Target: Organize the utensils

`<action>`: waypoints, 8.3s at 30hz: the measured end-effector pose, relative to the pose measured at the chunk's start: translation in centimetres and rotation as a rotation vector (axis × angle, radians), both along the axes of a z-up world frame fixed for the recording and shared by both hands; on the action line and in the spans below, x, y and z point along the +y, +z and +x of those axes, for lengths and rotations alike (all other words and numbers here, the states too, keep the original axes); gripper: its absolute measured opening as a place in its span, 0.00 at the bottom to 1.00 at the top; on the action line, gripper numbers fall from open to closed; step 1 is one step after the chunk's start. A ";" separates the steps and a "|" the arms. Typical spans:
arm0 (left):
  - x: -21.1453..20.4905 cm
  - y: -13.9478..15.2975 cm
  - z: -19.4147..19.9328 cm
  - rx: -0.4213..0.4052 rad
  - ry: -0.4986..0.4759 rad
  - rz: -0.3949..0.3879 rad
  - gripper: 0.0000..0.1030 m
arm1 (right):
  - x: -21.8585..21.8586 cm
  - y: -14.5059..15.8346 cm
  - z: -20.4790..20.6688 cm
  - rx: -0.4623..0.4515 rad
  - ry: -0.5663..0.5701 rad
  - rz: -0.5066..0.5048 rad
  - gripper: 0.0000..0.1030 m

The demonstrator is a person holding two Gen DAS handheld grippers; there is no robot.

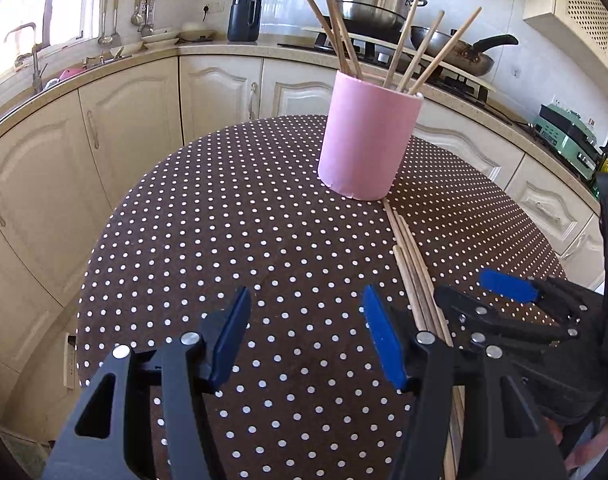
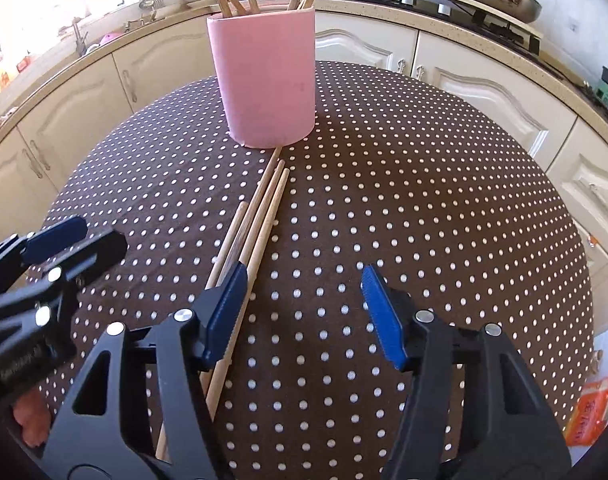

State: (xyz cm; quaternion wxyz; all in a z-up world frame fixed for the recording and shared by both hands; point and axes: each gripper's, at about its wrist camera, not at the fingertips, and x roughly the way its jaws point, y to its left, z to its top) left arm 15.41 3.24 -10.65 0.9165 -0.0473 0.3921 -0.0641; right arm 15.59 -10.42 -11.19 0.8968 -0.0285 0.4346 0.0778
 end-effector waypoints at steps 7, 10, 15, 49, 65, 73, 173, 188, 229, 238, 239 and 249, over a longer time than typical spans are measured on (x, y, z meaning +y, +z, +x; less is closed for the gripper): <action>-0.3 0.1 -0.3 -0.002 -0.007 -0.038 0.57 | 0.3 0.2 1.0 0.007 -0.004 -0.026 0.58; -0.5 0.2 -0.3 -0.009 -0.006 -0.030 0.57 | 1.1 -0.2 1.1 0.018 0.005 -0.050 0.56; 0.0 0.2 -0.4 -0.008 -0.001 -0.050 0.57 | 1.3 -0.7 0.5 0.014 0.007 -0.031 0.48; -7.4 -1.3 3.5 0.170 0.061 0.149 0.61 | -3.5 -0.7 -2.5 0.013 0.018 0.186 0.05; -2.8 -1.6 1.2 0.127 -0.014 -0.078 0.06 | -4.8 -0.5 -4.9 0.058 -0.040 0.226 0.07; -3.6 -1.3 -0.7 0.118 -0.049 0.021 0.06 | -4.9 -0.2 -4.6 0.049 -0.084 0.140 0.08; -2.2 2.7 -0.5 0.020 -0.019 -0.063 0.06 | -1.3 -0.2 -0.5 0.036 0.036 -0.021 0.74; -1.9 1.3 -0.2 0.052 -0.022 -0.068 0.06 | -0.1 -0.6 -0.1 -0.007 0.090 0.006 0.07; -5.5 -1.3 1.0 0.079 -0.107 0.144 0.06 | -4.2 1.1 -0.7 -0.009 -0.014 0.188 0.05; -3.7 2.6 1.2 -0.022 -0.063 0.053 0.06 | -4.3 5.3 -1.2 -0.136 -0.001 0.214 0.05; -3.5 3.1 1.2 -0.036 -0.059 0.040 0.06 | -4.3 5.7 -1.3 -0.151 0.002 0.216 0.05; -2.4 8.5 1.3 -0.194 -0.013 -0.029 0.06 | -4.4 10.6 -1.8 -0.288 0.029 0.221 0.05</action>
